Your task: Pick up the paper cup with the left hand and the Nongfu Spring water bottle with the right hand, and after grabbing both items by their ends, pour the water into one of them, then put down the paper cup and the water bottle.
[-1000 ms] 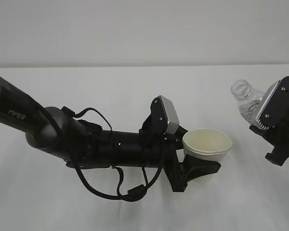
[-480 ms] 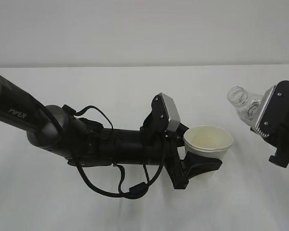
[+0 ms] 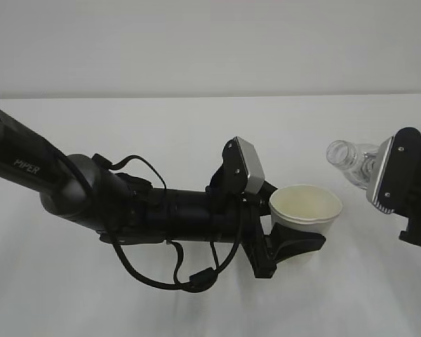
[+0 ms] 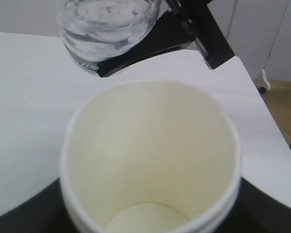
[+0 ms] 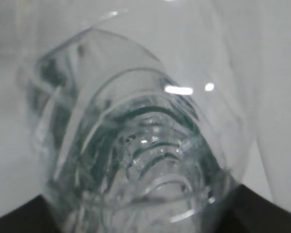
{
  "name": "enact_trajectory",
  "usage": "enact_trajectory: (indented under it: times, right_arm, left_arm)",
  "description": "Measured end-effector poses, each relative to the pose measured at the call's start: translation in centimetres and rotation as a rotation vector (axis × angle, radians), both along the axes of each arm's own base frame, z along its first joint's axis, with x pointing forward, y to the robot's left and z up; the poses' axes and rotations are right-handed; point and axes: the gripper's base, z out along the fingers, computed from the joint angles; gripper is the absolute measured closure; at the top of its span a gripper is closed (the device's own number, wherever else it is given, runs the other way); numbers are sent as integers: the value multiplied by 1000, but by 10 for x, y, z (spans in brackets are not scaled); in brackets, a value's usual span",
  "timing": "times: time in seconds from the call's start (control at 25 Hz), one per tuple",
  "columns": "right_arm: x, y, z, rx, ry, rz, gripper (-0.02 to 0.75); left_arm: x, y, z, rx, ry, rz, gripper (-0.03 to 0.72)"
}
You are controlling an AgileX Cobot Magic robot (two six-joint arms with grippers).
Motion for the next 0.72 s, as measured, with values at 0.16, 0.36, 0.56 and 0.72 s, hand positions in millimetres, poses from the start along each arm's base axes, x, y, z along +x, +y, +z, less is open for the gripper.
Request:
enact_trajectory:
  times: [0.16,0.36,0.56,0.72]
  right_arm:
    - [0,0,0,-49,-11,37,329]
    - [0,0,0,-86,-19,65,329]
    - [0,0,0,-119,-26,90,329]
    - [0,0,0,-156,-34,118,330]
  left_arm:
    - [0,0,0,0,0,0,216]
    - [-1,0,0,5,-2,-11,216]
    - [-2,0,-1,7,4,-20,216]
    - [-3,0,1,-8,8,-29,216]
